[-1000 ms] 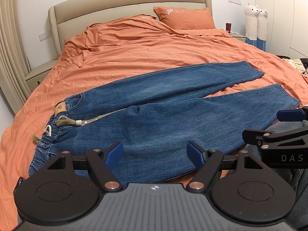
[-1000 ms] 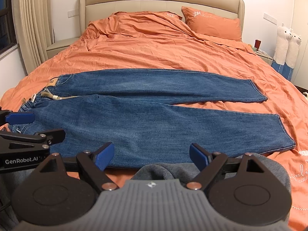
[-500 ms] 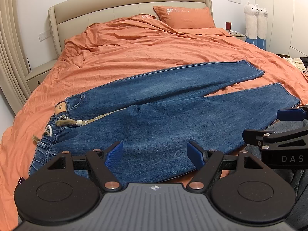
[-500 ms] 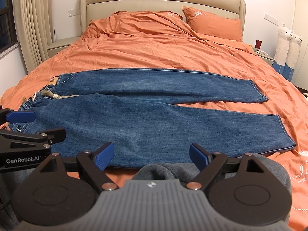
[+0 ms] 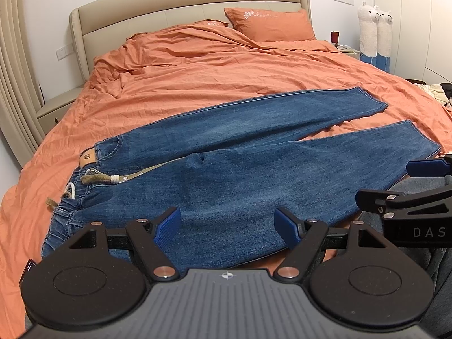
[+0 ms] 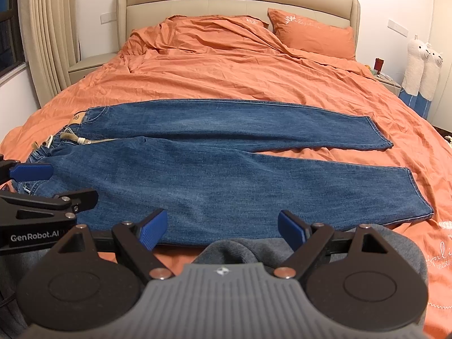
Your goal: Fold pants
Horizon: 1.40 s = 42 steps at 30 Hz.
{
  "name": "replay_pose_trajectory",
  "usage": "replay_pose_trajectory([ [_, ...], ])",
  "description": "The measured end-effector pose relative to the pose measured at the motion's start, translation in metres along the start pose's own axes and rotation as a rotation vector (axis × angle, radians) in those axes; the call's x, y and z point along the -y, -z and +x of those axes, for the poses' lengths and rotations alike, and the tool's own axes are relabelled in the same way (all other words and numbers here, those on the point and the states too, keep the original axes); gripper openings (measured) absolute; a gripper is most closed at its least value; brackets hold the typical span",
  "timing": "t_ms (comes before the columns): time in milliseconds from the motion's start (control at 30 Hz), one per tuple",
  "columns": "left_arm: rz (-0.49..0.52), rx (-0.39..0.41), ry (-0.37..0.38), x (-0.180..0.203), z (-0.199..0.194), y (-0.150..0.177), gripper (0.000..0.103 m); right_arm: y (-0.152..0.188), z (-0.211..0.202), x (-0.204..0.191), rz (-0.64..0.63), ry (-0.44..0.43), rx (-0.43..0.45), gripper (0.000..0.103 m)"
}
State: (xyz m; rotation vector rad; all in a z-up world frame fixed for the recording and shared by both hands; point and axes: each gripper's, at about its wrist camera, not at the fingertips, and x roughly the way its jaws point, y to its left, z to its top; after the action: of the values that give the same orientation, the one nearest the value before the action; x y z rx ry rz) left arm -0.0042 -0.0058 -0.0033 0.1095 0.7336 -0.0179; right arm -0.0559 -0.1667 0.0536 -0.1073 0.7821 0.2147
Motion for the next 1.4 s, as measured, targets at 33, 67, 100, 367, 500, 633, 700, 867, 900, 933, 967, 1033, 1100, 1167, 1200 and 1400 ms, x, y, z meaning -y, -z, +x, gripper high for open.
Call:
replay_pose_trajectory([
  [33, -0.001, -0.002, 0.000, 0.000, 0.001, 0.000, 0.088, 0.000, 0.000, 0.000, 0.002, -0.002, -0.001, 0.082],
  [67, -0.002, -0.005, -0.002, 0.000, 0.001, 0.001, 0.088, 0.000, -0.001, 0.001, 0.005, -0.004, 0.000, 0.082],
  [100, -0.002, -0.008, -0.005, 0.000, 0.001, 0.001, 0.088, 0.000, -0.001, 0.001, 0.006, -0.002, 0.001, 0.082],
  [367, 0.089, -0.002, -0.029, -0.015, 0.001, 0.001, 0.087, -0.006, 0.003, 0.016, 0.001, -0.045, -0.006, 0.082],
  [500, 0.175, -0.004, 0.046, -0.043, 0.000, -0.002, 0.077, -0.016, -0.002, 0.042, -0.037, -0.062, 0.057, 0.081],
  [633, 0.272, -0.072, 0.185, -0.085, 0.010, -0.011, 0.066, -0.023, 0.001, 0.065, -0.143, -0.010, 0.074, 0.079],
  [700, 0.339, -0.126, 0.229, -0.097, 0.016, -0.017, 0.061, -0.027, 0.006, 0.076, -0.191, 0.019, 0.052, 0.070],
  [867, 0.499, -0.297, 0.327, -0.093, 0.043, -0.019, 0.061, -0.036, 0.013, 0.114, -0.235, 0.051, -0.001, 0.045],
  [900, 0.523, -0.326, 0.337, -0.088, 0.049, -0.015, 0.061, -0.038, 0.015, 0.122, -0.238, 0.058, -0.011, 0.040],
  [933, 0.557, -0.362, 0.339, -0.081, 0.057, -0.013, 0.061, -0.040, 0.016, 0.129, -0.246, 0.065, -0.021, 0.035],
  [967, 0.593, -0.394, 0.343, -0.076, 0.065, -0.011, 0.061, -0.041, 0.016, 0.138, -0.250, 0.075, -0.029, 0.034],
  [1033, 0.671, -0.462, 0.350, -0.064, 0.082, -0.004, 0.061, -0.045, 0.017, 0.158, -0.237, 0.106, -0.053, 0.023],
  [1100, 0.730, -0.537, 0.357, -0.056, 0.097, 0.003, 0.060, -0.048, 0.015, 0.180, -0.207, 0.110, -0.076, 0.020],
  [1167, 0.742, -0.577, 0.374, -0.050, 0.107, 0.003, 0.060, -0.051, 0.013, 0.205, -0.167, 0.120, -0.098, 0.019],
  [1200, 0.747, -0.593, 0.375, -0.048, 0.112, 0.003, 0.061, -0.052, 0.014, 0.217, -0.158, 0.130, -0.108, 0.019],
  [1400, 0.782, -0.694, 0.307, -0.029, 0.140, 0.016, 0.061, -0.036, 0.023, 0.277, -0.275, 0.167, -0.151, 0.019],
])
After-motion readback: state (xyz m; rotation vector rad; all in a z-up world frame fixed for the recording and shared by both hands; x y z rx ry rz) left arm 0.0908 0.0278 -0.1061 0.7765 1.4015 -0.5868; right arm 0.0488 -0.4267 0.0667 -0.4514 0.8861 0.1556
